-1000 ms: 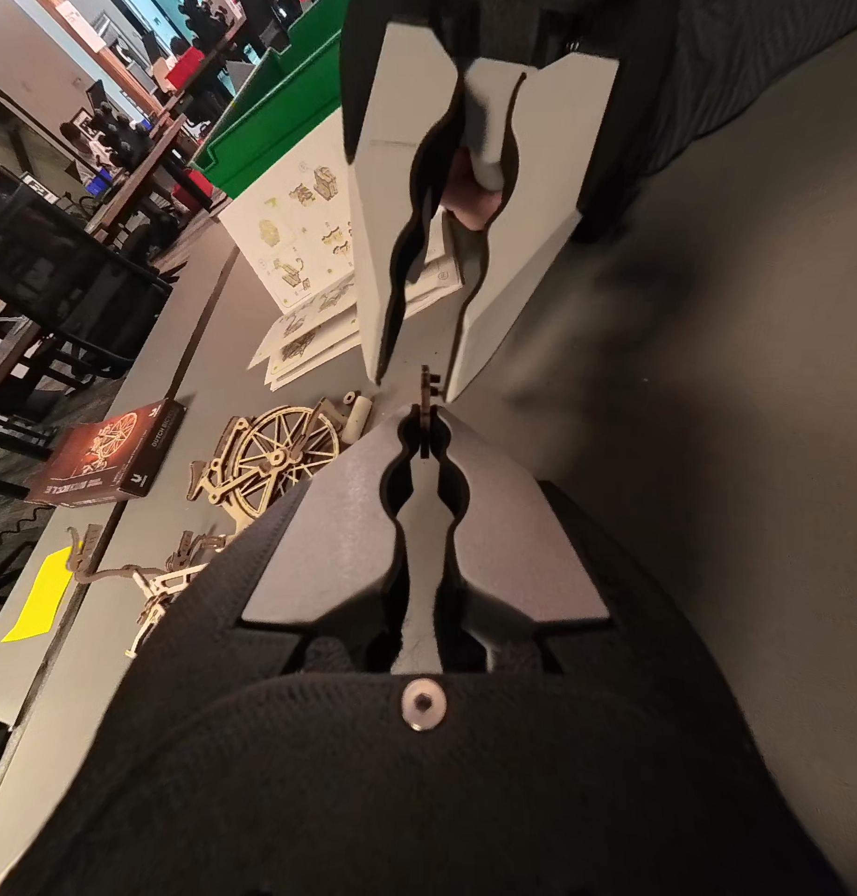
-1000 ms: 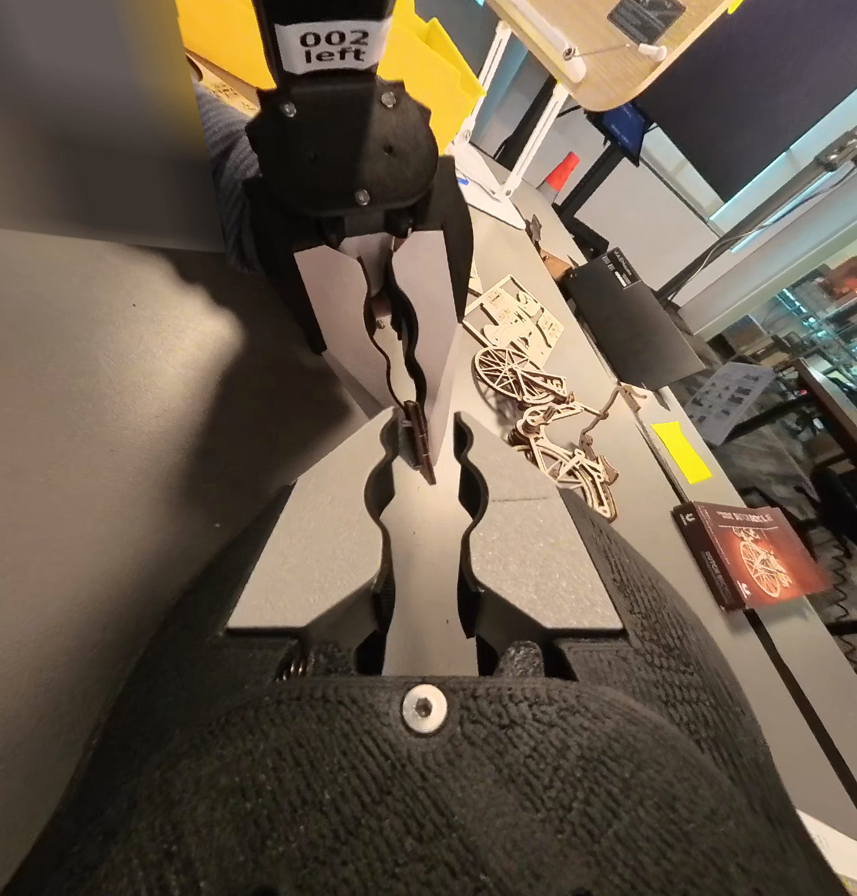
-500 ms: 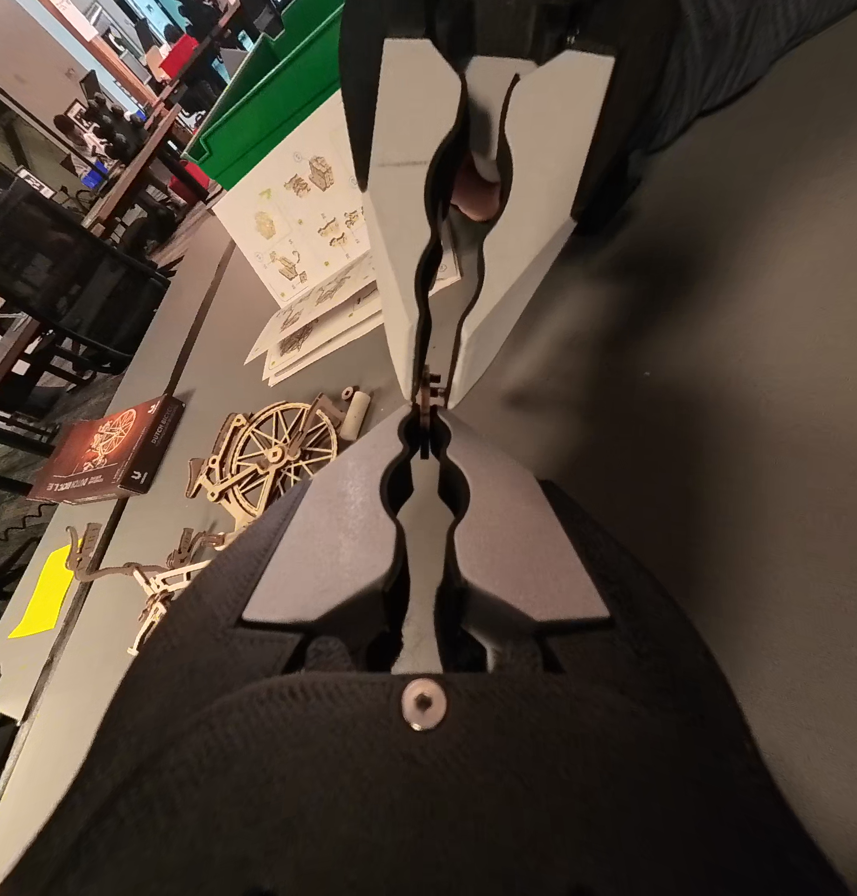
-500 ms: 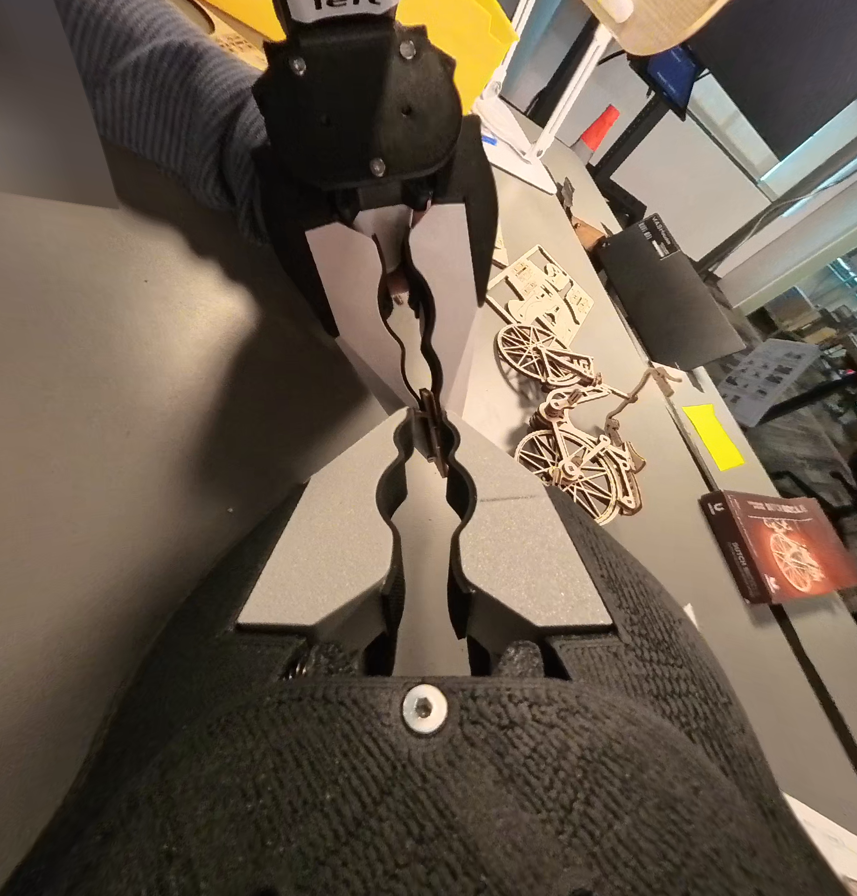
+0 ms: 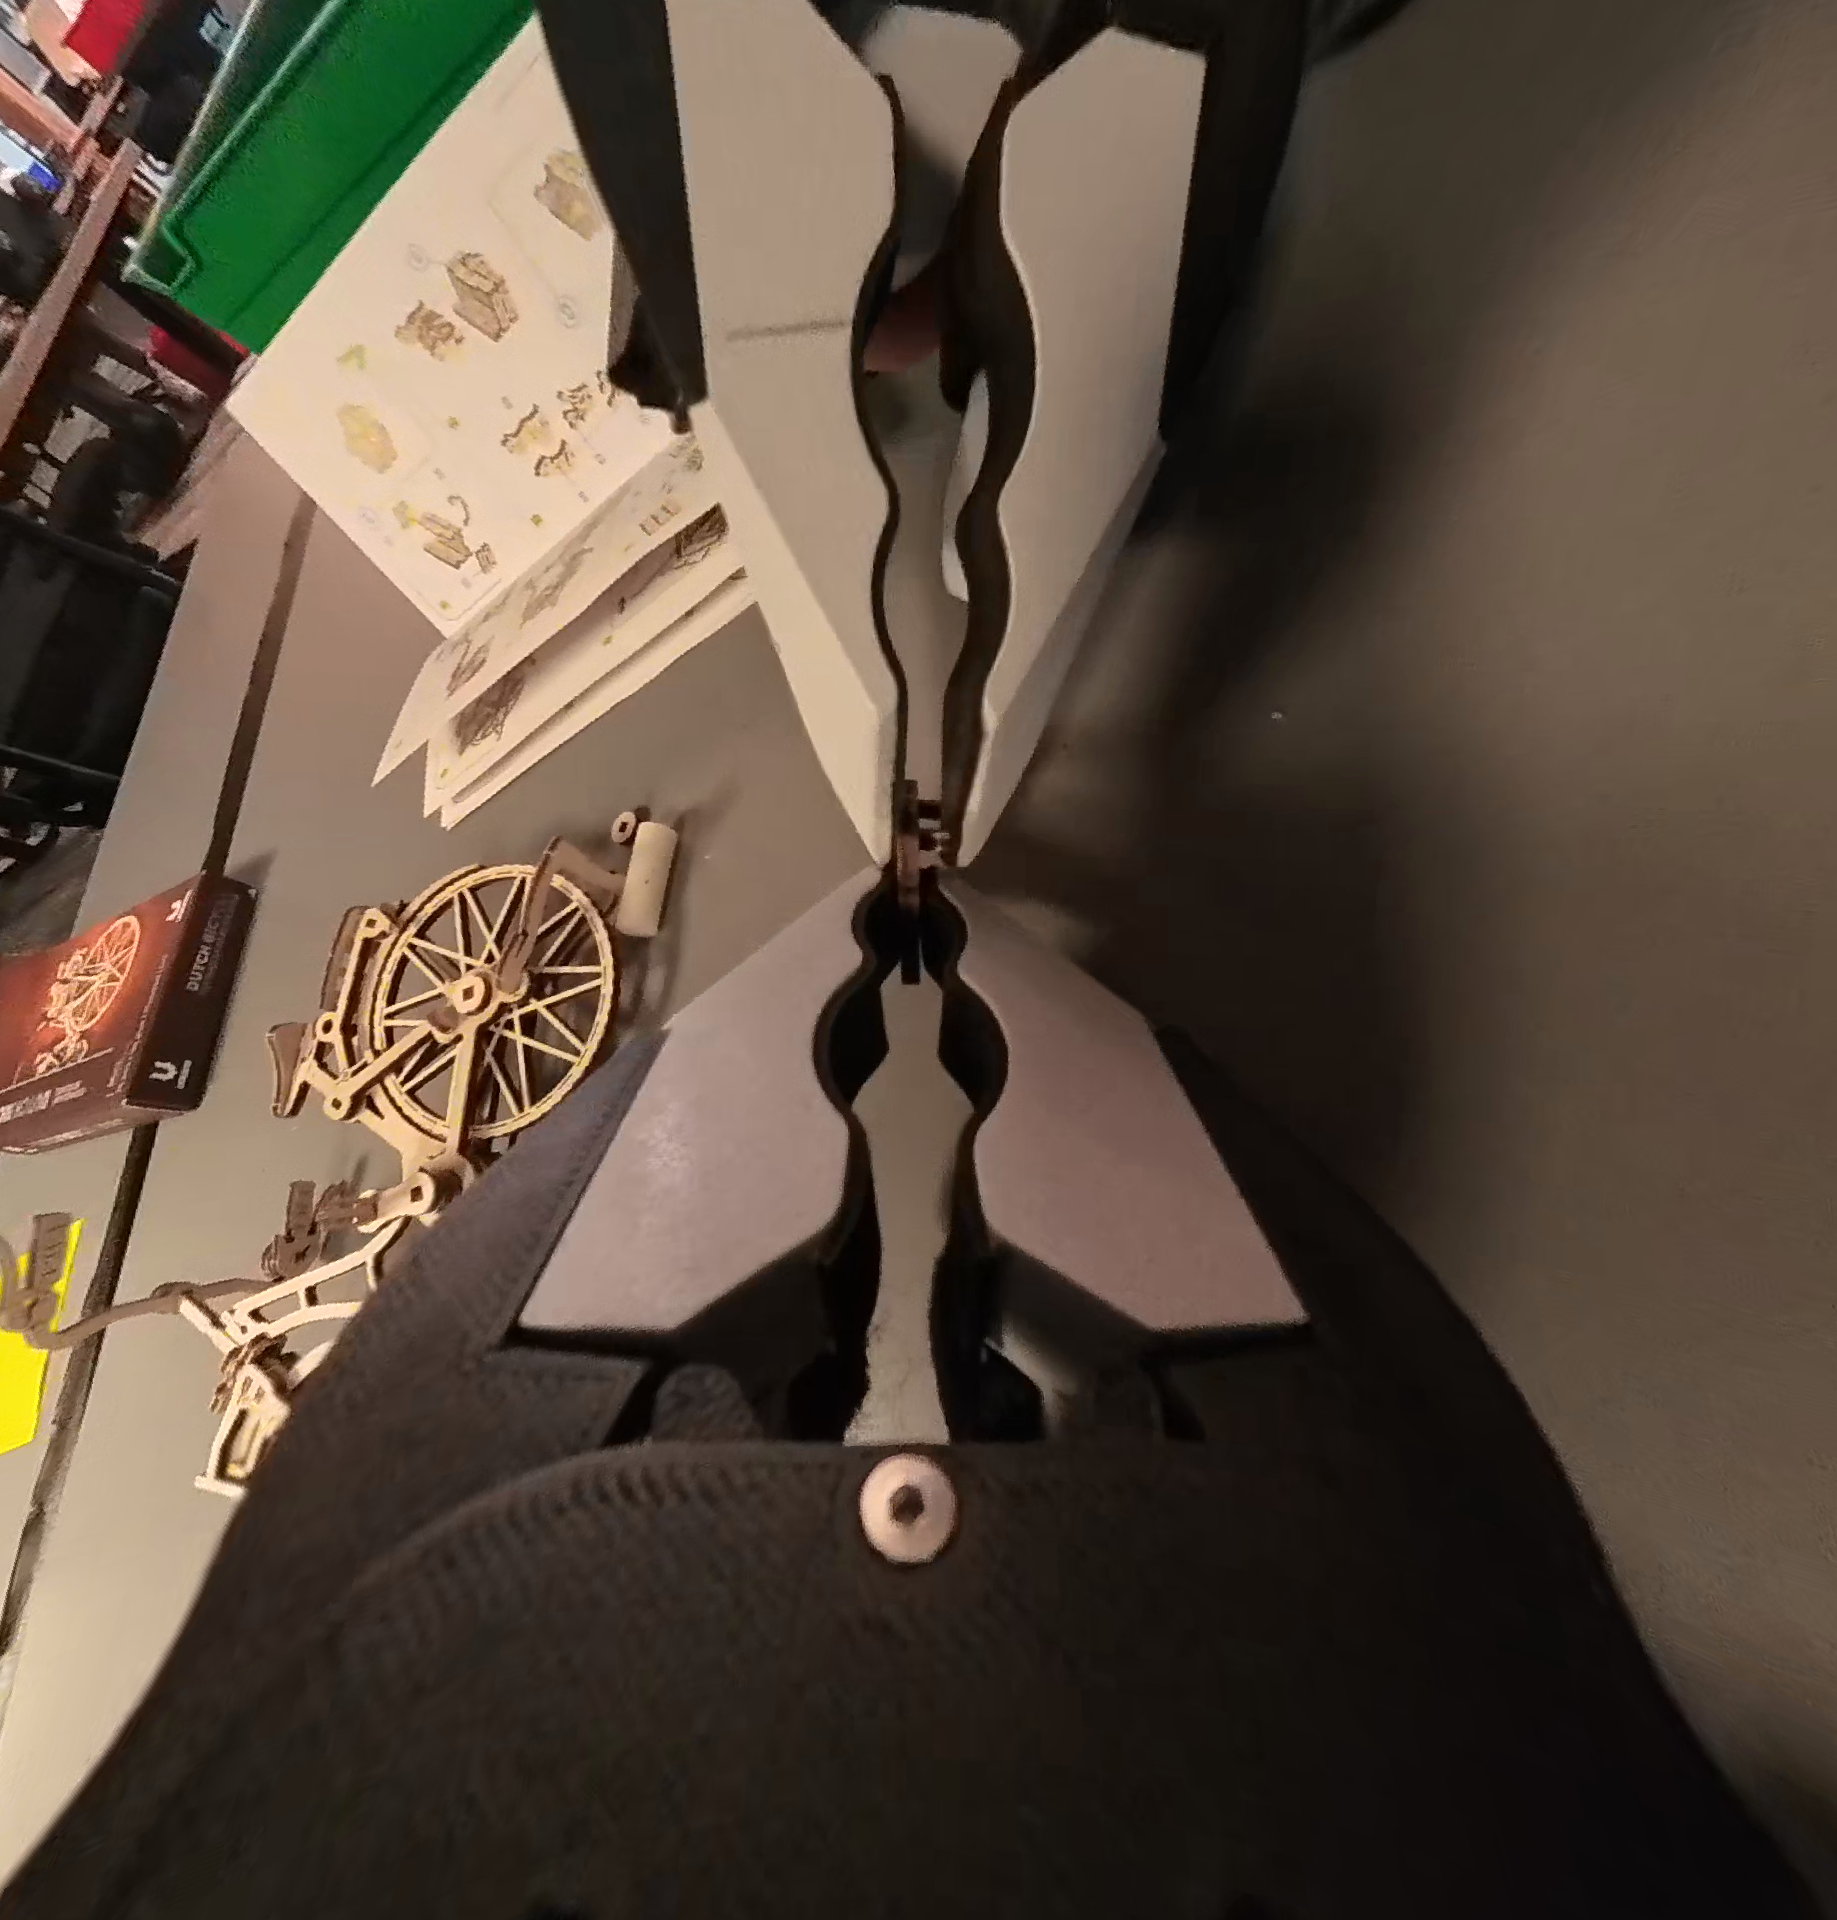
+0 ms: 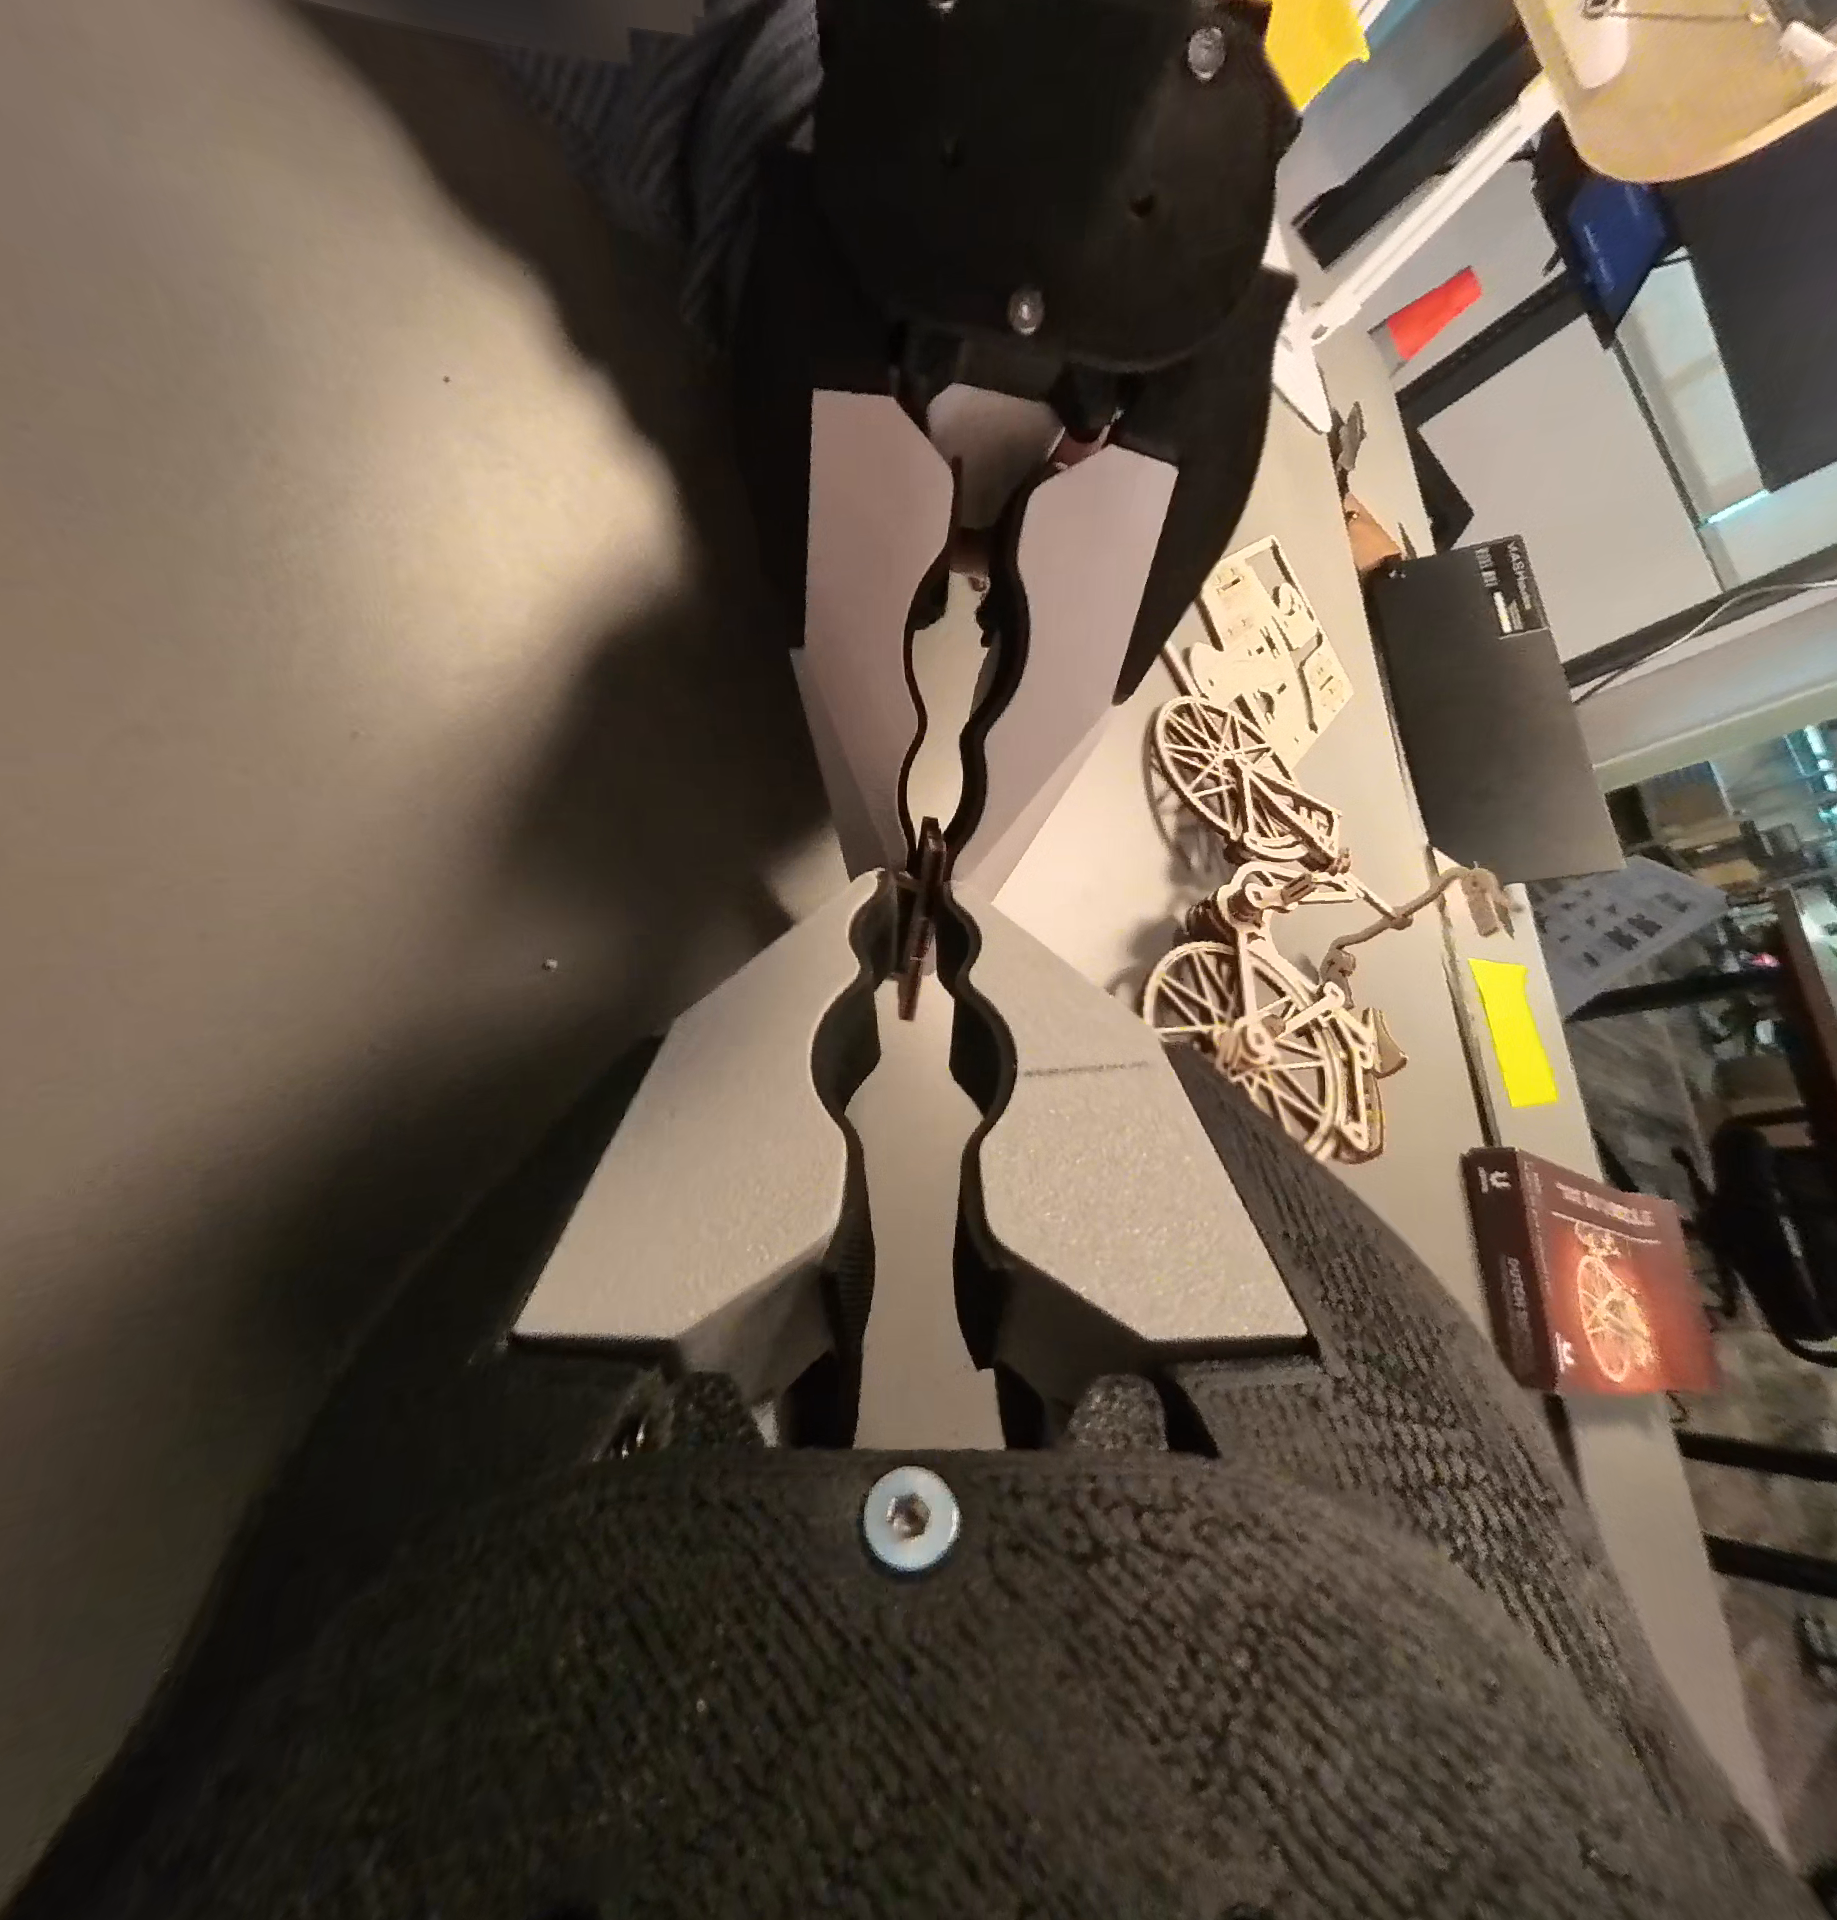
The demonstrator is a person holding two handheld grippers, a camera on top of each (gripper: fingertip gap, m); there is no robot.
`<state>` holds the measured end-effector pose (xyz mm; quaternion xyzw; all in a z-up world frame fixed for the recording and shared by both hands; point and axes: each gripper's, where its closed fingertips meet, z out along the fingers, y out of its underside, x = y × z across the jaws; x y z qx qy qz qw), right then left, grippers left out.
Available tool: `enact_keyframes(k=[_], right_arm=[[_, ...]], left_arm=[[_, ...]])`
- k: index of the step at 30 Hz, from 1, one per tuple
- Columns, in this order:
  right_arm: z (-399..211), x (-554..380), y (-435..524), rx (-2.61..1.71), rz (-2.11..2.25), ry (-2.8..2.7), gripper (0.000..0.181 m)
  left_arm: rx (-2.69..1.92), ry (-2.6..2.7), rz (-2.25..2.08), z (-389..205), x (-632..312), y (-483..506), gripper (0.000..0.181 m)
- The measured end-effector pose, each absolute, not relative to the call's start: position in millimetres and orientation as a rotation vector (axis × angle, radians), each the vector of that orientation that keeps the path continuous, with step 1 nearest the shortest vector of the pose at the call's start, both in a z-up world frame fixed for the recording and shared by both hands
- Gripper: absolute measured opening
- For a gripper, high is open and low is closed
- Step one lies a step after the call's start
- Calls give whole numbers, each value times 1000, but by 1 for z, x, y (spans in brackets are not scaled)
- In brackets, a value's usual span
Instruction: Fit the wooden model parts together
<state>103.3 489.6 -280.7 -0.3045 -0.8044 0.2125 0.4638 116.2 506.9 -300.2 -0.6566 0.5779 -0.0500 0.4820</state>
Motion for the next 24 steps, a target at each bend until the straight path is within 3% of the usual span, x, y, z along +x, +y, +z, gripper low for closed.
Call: enact_keyframes(k=[8, 24], right_arm=[[-278, 100, 491, -1015, 771, -1917, 9], [-279, 101, 490, -886, 666, -1948, 7]], left_arm=[[-1629, 1381, -111, -300, 114, 510, 2], [-1630, 1392, -132, -301, 115, 509, 2]])
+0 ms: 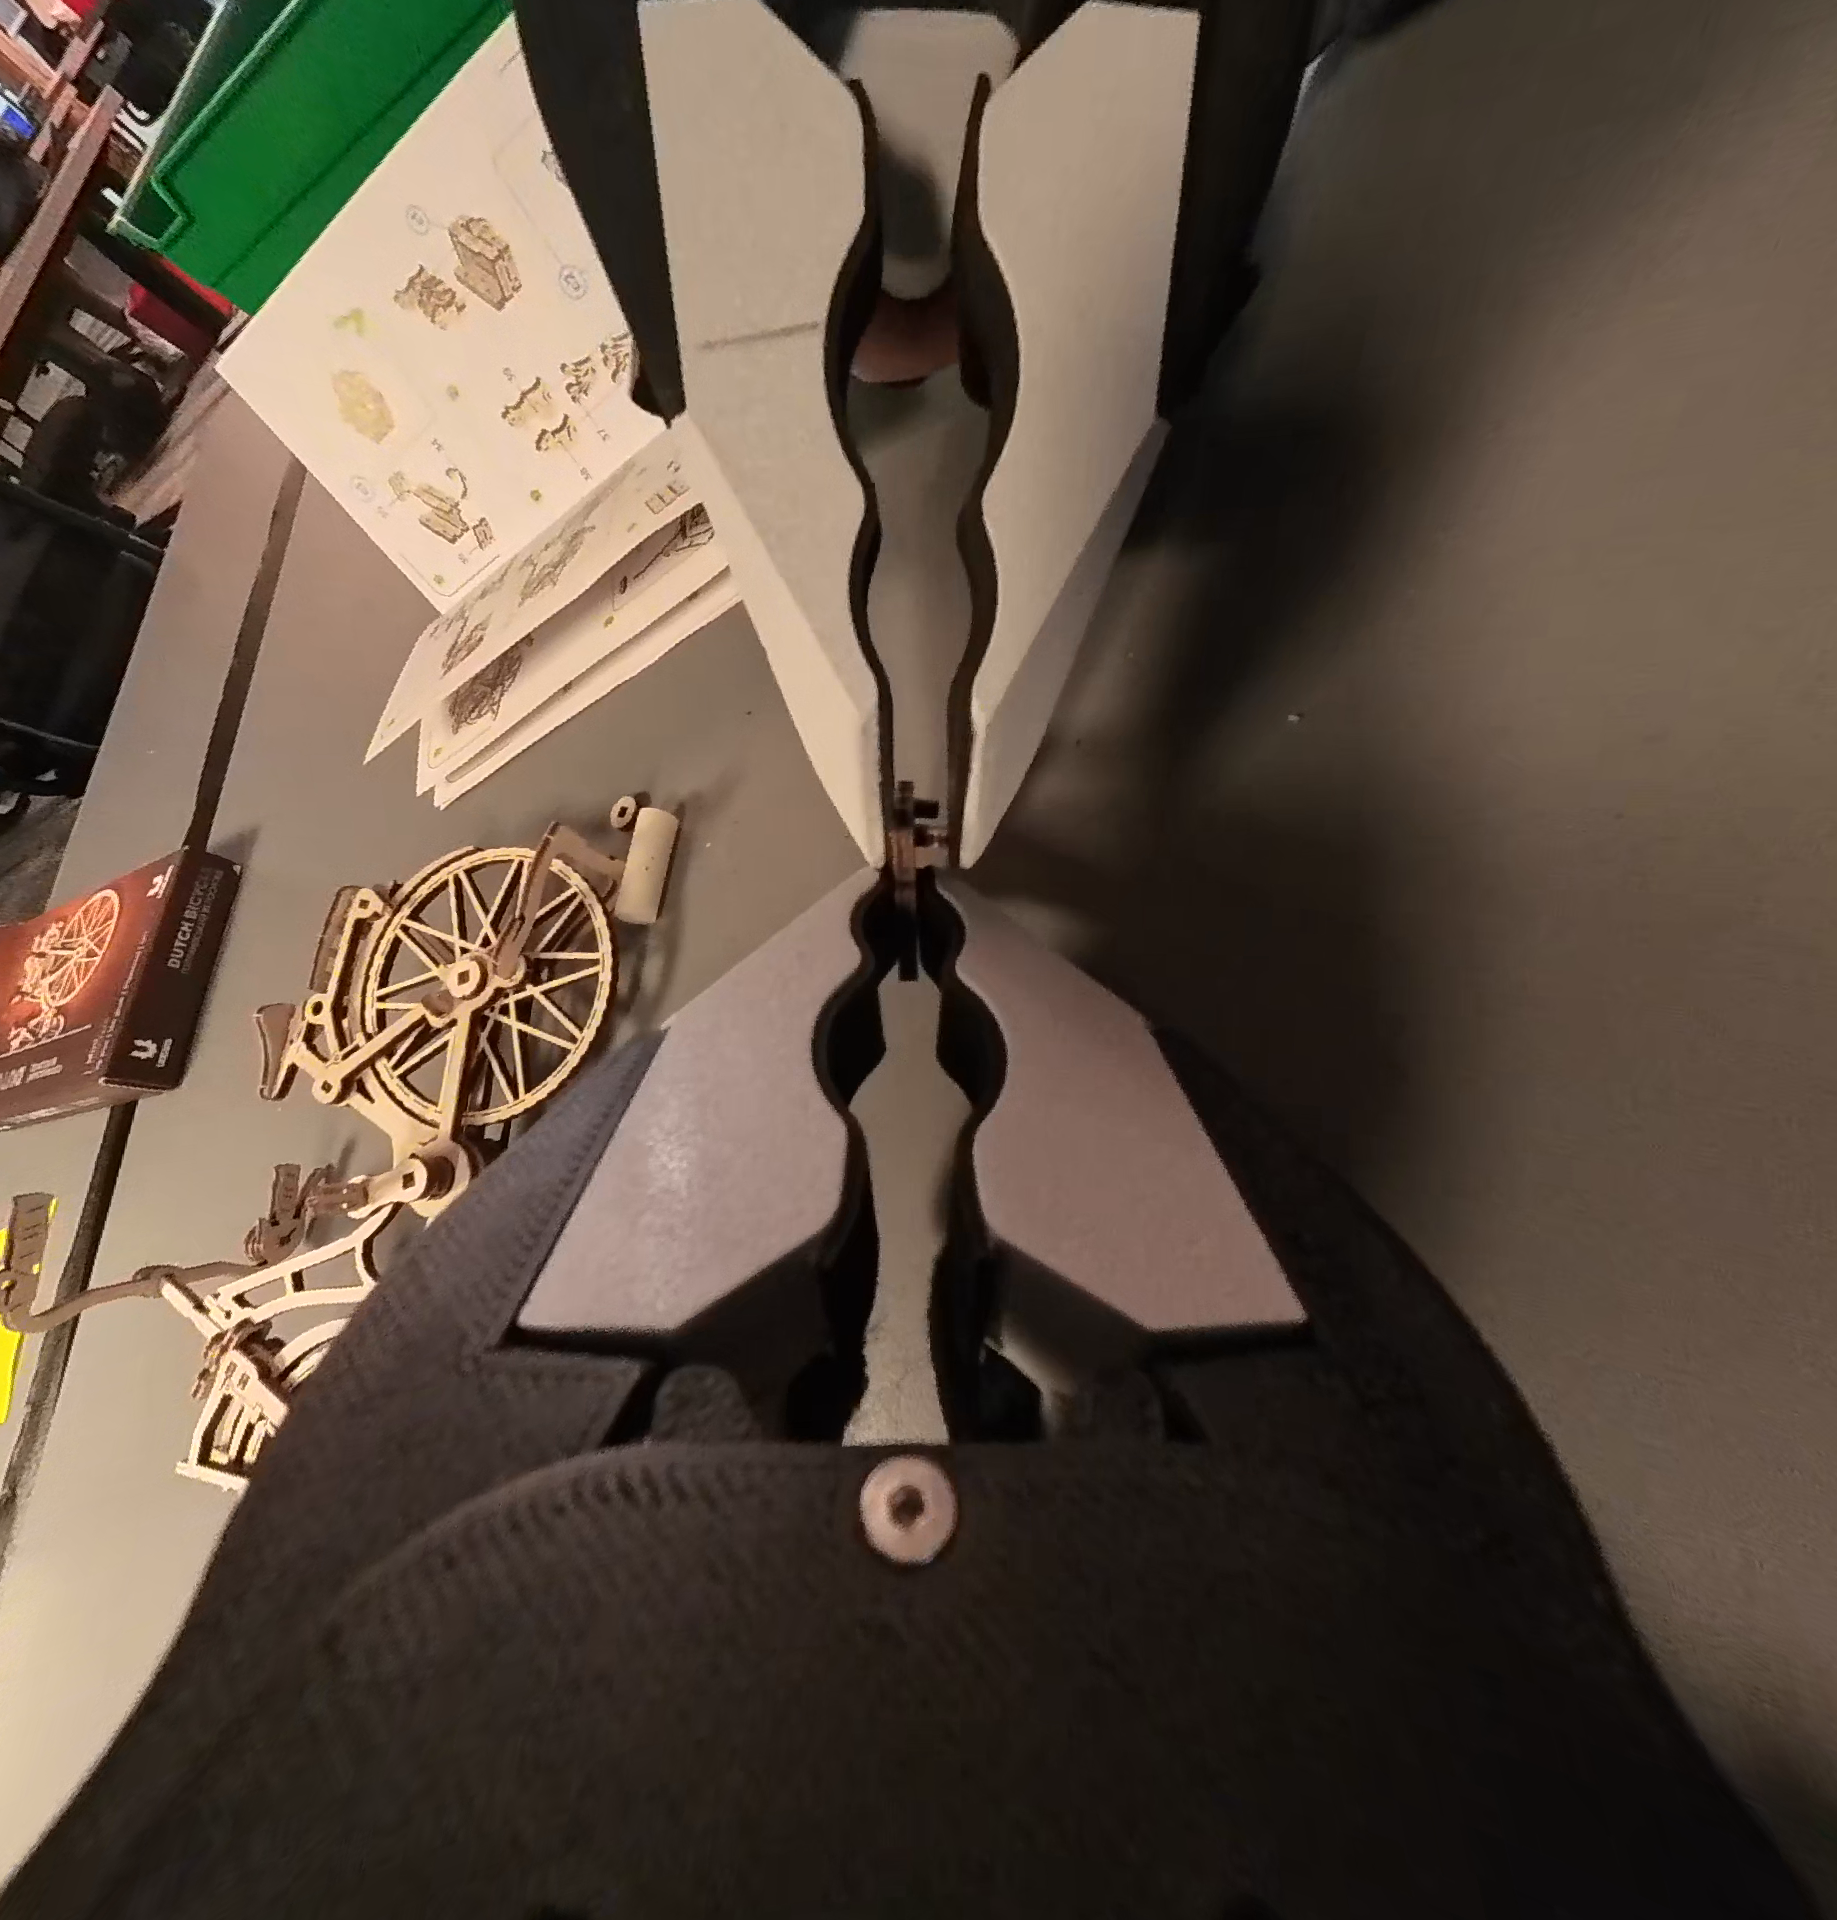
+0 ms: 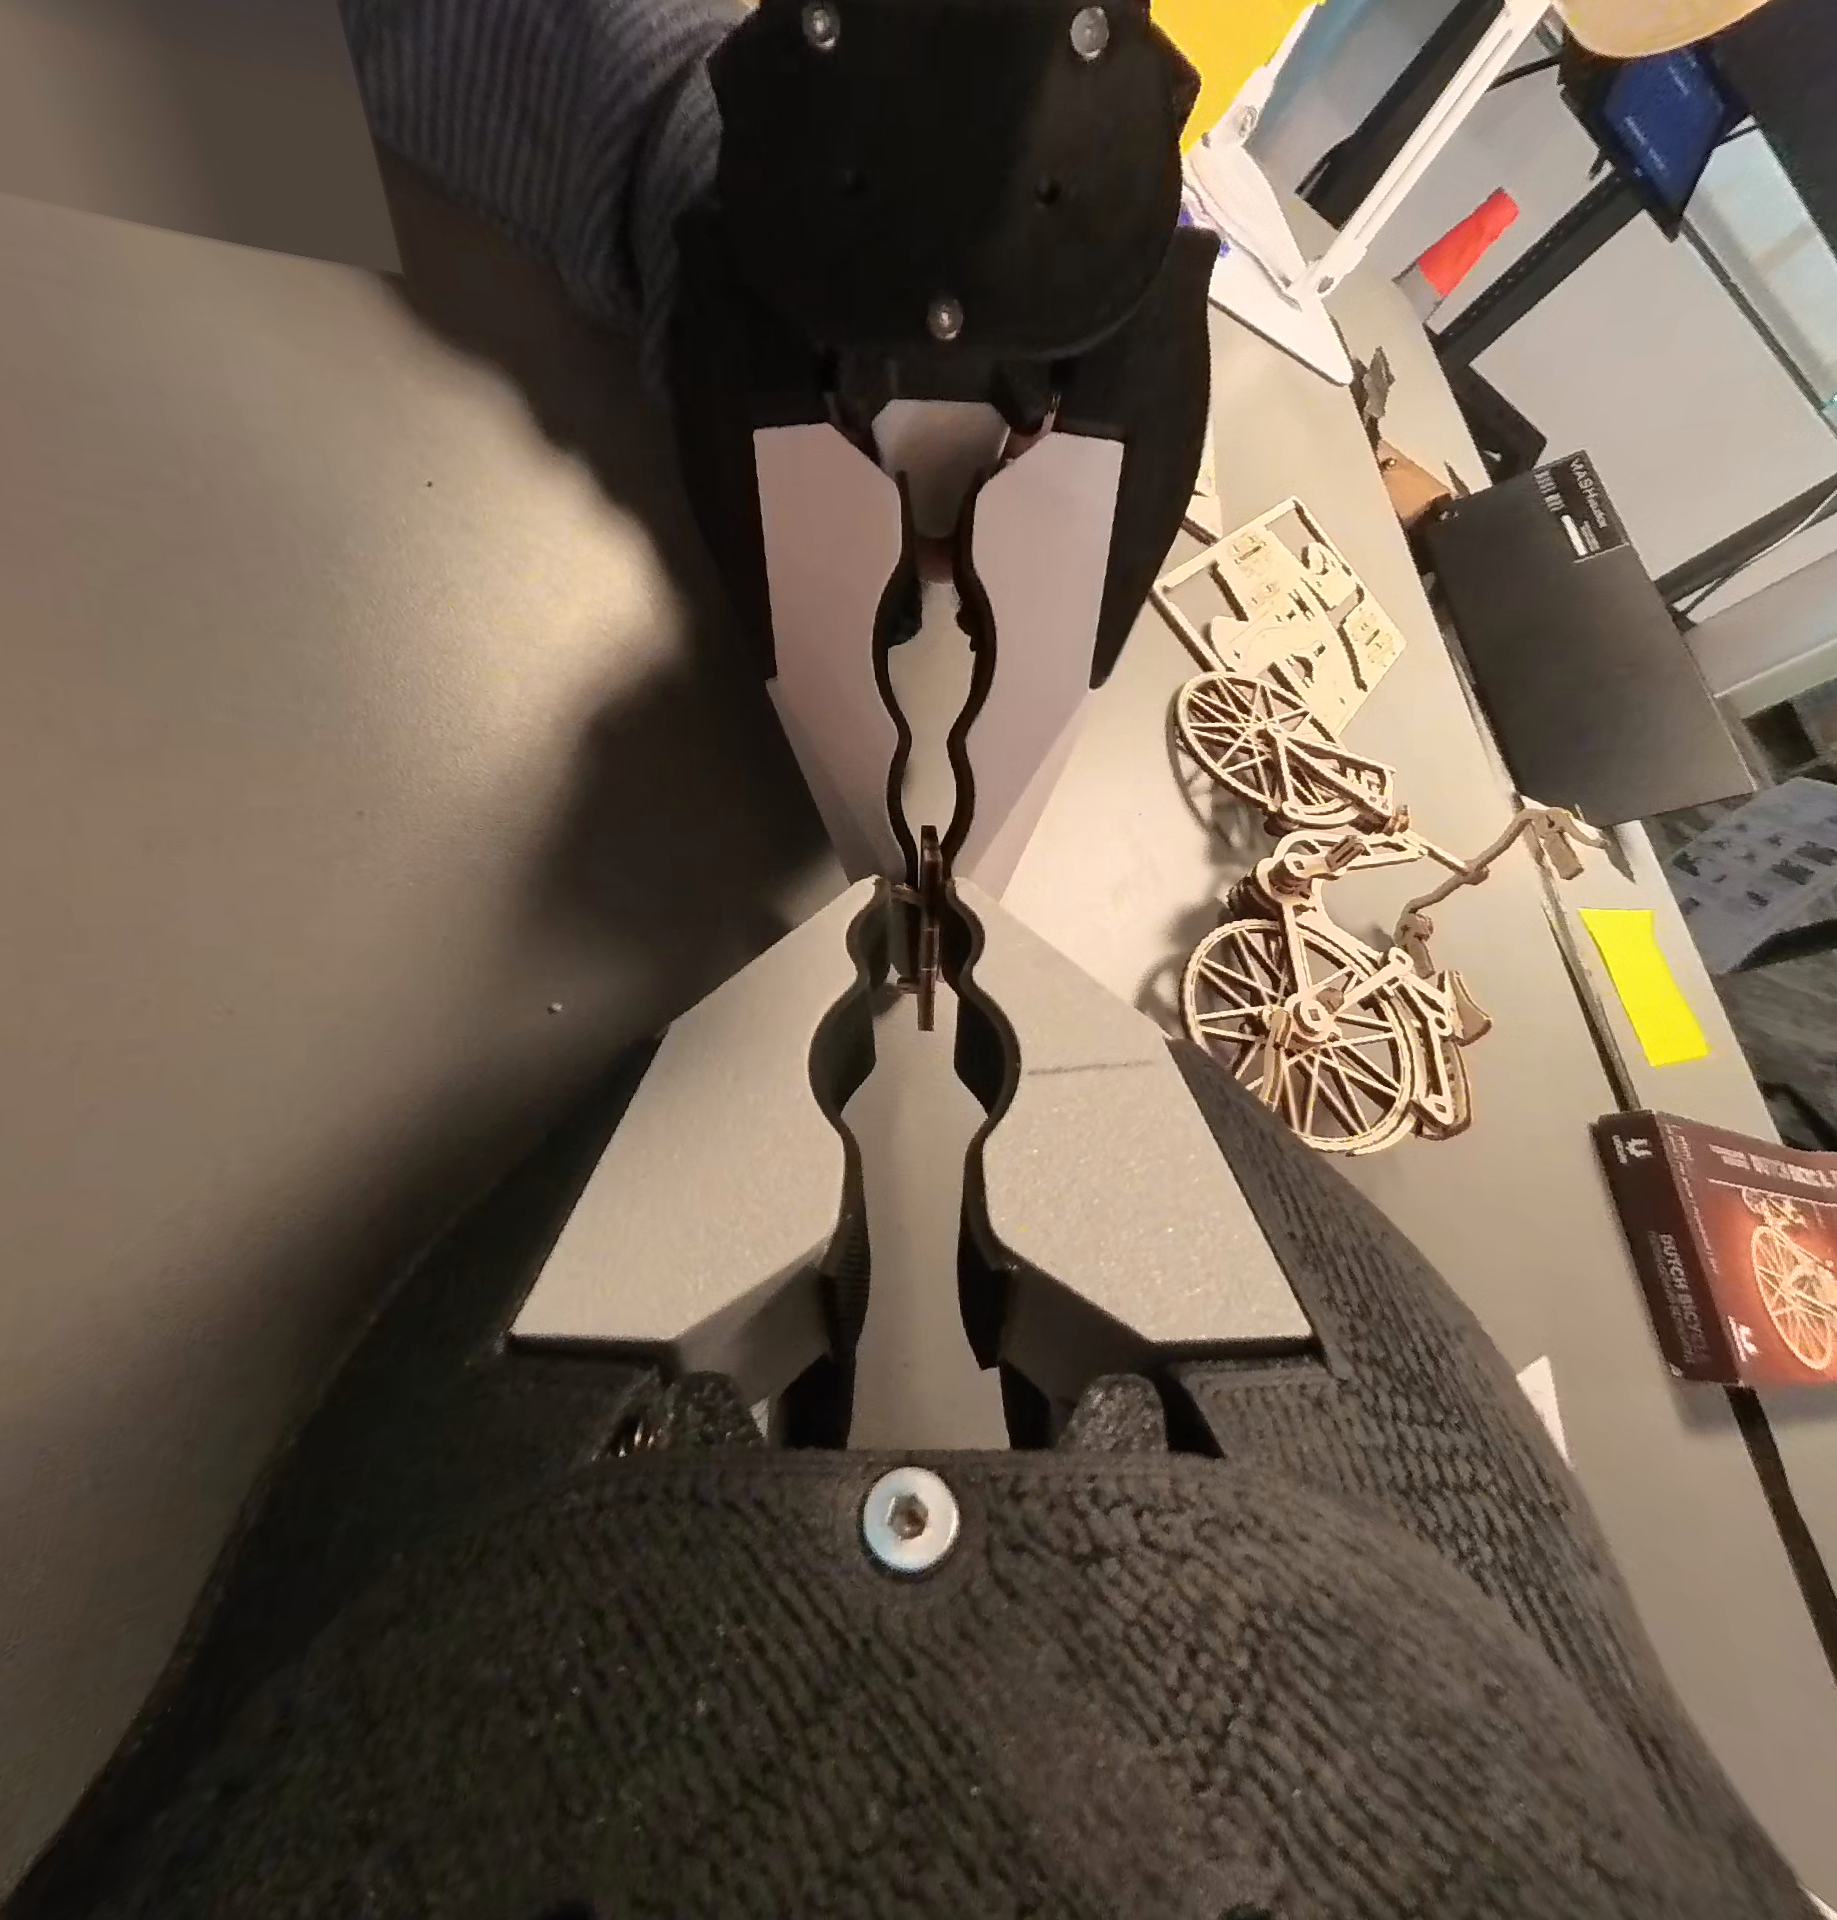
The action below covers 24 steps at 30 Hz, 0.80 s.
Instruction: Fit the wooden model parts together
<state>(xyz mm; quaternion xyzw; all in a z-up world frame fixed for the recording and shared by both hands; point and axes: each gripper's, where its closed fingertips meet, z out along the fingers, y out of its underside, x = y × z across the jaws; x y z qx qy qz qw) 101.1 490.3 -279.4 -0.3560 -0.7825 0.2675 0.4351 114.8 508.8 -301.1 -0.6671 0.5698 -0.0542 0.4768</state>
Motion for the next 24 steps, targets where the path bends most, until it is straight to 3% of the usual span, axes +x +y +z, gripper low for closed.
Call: enact_keyframes(k=[24], right_arm=[[-282, 105, 494, -925, 719, -1959, 3]], left_arm=[[-1674, 1392, -210, -303, 117, 505, 2]])
